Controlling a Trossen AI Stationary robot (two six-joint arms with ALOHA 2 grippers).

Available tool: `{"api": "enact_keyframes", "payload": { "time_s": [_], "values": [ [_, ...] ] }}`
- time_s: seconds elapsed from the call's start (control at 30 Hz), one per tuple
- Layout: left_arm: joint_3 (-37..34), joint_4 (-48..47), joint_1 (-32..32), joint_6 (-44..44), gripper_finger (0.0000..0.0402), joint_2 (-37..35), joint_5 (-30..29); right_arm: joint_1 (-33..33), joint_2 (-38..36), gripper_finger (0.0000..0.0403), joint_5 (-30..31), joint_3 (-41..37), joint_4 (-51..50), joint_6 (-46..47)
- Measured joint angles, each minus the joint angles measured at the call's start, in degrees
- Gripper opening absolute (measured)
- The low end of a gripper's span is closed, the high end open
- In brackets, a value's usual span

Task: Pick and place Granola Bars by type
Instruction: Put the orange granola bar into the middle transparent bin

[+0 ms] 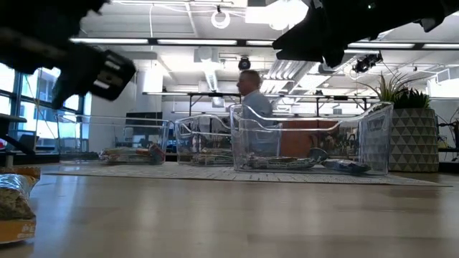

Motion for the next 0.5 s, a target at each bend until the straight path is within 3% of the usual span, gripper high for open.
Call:
{"api": "enact_keyframes", "payload": {
  "time_s": [0.1, 0.27, 0.37, 0.5],
  "values": [
    [0.0, 2.8, -2.7, 4.6, 0.019, 4.4, -1.2, 0.0, 0.0, 0.0181, 0.0, 0.0, 0.4, -0.2],
    [0.0, 8.6, -4.8, 8.7, 0.019, 9.5, -9.4, 0.0, 0.0, 0.0181, 0.0, 0.0, 0.4, -0.5],
    [0.0, 12.0, -4.7, 7.5, 0.019, 11.9, -8.5, 0.0, 0.0, 0.0181, 0.0, 0.1, 0.4, -0.6],
    [0.0, 13.1, -4.8, 5.8, 0.019, 15.0, -2.7, 0.0, 0.0, 0.0181, -0.1, 0.1, 0.4, -0.6]
  ]
}}
